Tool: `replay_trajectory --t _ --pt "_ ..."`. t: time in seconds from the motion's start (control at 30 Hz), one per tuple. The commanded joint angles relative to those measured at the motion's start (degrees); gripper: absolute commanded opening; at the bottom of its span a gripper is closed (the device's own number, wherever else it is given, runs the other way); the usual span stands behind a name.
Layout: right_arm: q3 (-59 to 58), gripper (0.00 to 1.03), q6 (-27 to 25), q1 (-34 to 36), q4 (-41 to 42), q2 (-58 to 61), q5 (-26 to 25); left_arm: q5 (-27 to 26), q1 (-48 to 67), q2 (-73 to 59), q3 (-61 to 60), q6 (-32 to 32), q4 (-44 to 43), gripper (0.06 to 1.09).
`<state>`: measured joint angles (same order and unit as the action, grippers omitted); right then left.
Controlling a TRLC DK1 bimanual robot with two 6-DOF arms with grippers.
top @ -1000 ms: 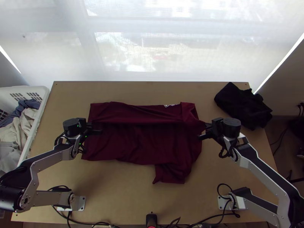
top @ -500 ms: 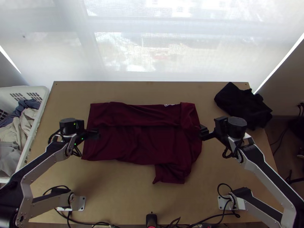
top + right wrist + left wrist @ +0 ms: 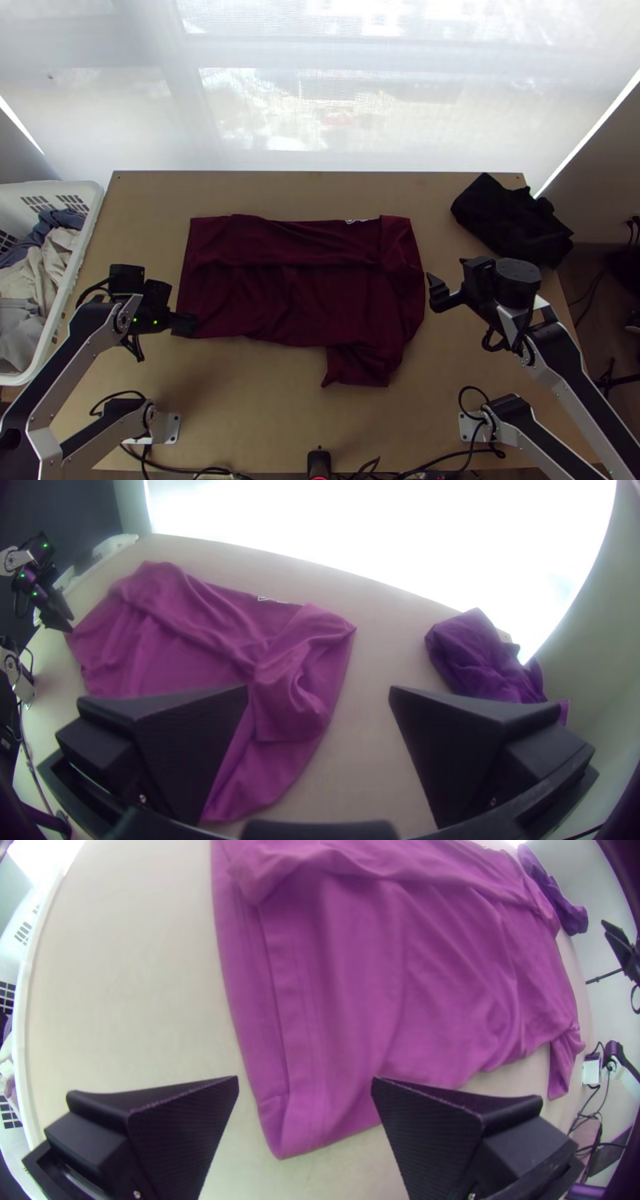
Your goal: Fold the t-shirt
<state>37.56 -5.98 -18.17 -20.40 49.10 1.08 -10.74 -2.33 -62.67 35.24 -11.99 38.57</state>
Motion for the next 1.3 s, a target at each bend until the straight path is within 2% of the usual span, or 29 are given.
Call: replay_trajectory --t 0.0,0.17,0.2,0.43,0.67,0.83,1.03,1.27 --pt "0.4 0.98 0.4 -3.0 -5.3 -3.8 0.0 -1.4 1.3 -1.6 2.0 -1.2 8.0 1.02" --pt "0.1 0.98 0.4 -3.6 -7.9 -6.4 0.0 -1.4 1.4 -3.3 3.1 -1.1 9.0 0.97" --pt "0.1 0.98 0.4 -3.8 -8.3 -6.7 0.0 -1.4 1.4 -3.9 3.1 -1.2 9.0 0.93" --pt "1.7 0.98 0.4 -7.3 -13.2 -7.6 0.1 -1.3 1.3 -5.7 2.4 -0.9 5.9 0.52" --pt "2.3 0.98 -1.5 -16.6 -22.0 -7.1 0.1 -1.4 0.7 -5.6 2.0 0.4 2.1 0.11" --pt "2.5 0.98 -2.9 -23.7 -25.8 -4.8 0.4 -1.4 0.6 -5.4 2.2 0.8 0.2 0.09" --pt "2.9 0.98 -3.6 -31.7 -30.0 0.3 3.4 -1.3 0.1 -5.2 2.1 2.2 -1.5 0.09" --pt "2.5 0.96 -4.3 -40.4 -30.6 6.6 7.3 -1.3 0.3 -5.4 1.9 4.2 -3.1 0.09"
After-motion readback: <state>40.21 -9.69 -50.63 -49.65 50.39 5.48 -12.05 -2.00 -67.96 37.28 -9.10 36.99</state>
